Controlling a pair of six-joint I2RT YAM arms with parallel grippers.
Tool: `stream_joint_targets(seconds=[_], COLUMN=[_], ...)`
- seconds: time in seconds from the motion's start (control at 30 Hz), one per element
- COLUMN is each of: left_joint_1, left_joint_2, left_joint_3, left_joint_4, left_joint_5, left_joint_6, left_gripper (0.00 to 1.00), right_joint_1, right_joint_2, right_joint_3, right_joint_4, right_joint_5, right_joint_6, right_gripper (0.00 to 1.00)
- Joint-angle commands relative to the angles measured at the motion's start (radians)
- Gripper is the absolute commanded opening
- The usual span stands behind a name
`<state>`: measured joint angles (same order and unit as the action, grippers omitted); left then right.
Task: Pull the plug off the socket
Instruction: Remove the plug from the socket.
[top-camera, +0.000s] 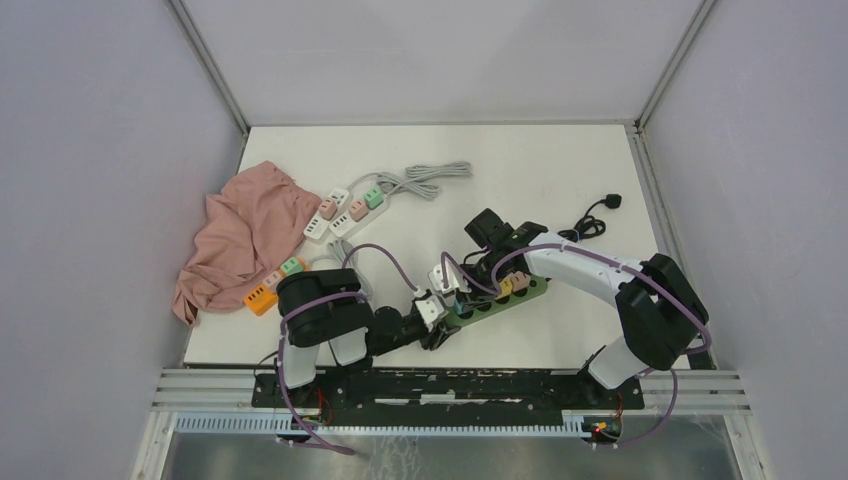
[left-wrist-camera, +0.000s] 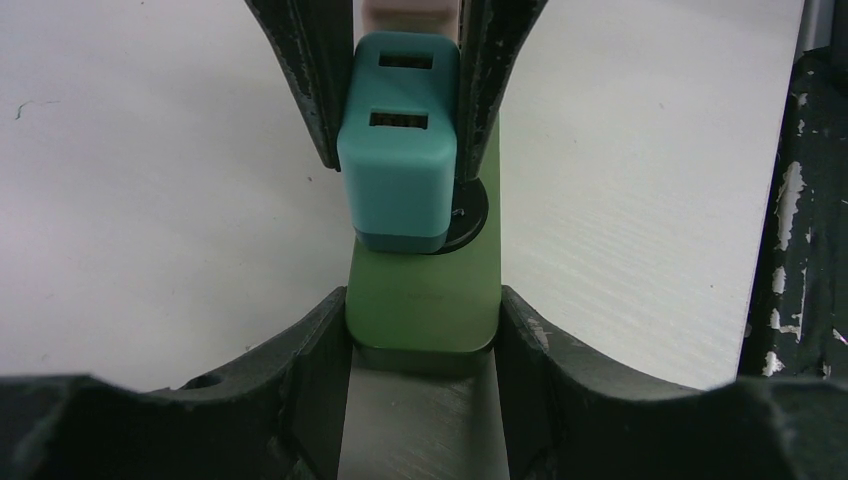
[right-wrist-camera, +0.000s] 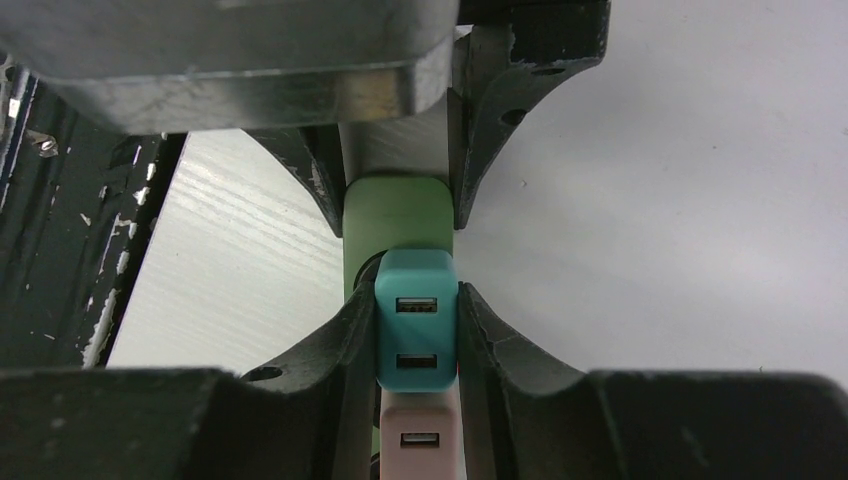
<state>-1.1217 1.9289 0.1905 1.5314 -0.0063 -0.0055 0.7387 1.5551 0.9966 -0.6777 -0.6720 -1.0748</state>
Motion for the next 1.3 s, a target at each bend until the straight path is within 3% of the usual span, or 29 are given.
stream_joint_targets(seconds=[0.0,0.13,0.27,0.4,0.57,0.73,0.83,0.93,1.07,1.27], left_joint_1=[-0.004,-0.003,-0.004,-0.003,-0.003,-0.003,-0.003,-0.003,-0.003,-0.003], left_joint_2=[0.024,0.024,0.025,0.033,0.046,0.054,0.059,0.063,0.064,0.072], left_joint_3=[0.003,-0.004,-0.016,-0.026,-0.026,-0.017,-0.012,-0.010,-0.015,-0.011], left_joint_4=[0.088,0.087,0.087,0.097,0.117,0.117,0.117,0.118,0.117,0.117], left_joint_5=[0.009,0.011,0.006,-0.005,-0.008,0.006,0.011,0.009,0.007,0.008], left_joint_6=[0.022,0.019,0.016,0.016,0.017,0.001,-0.005,-0.005,-0.009,-0.012], left_gripper=[0.03,0.03,0.03,0.03,0.03,0.03,0.03,0.03,0.03,0.03], right_joint_1=[0.035,0.037,-0.002,-0.056,-0.031,0.024,0.029,0.025,-0.023,-0.033], right_joint_2=[-0.011,-0.001,-0.011,-0.040,-0.045,-0.032,-0.026,-0.023,-0.038,-0.053], right_joint_3=[0.026,0.047,0.045,0.016,0.002,0.013,0.015,0.019,0.024,0.041], right_joint_4=[-0.034,0.075,0.110,0.041,-0.094,0.025,0.155,0.191,0.136,-0.141], right_joint_5=[-0.153,-0.095,-0.017,-0.029,-0.174,-0.199,-0.151,-0.088,-0.059,-0.165], right_joint_6=[0.019,0.187,0.213,0.068,-0.104,0.080,0.255,0.296,0.218,-0.104], right_gripper=[0.00,0.00,0.00,0.00,0.00,0.00,0.00,0.00,0.00,0.00])
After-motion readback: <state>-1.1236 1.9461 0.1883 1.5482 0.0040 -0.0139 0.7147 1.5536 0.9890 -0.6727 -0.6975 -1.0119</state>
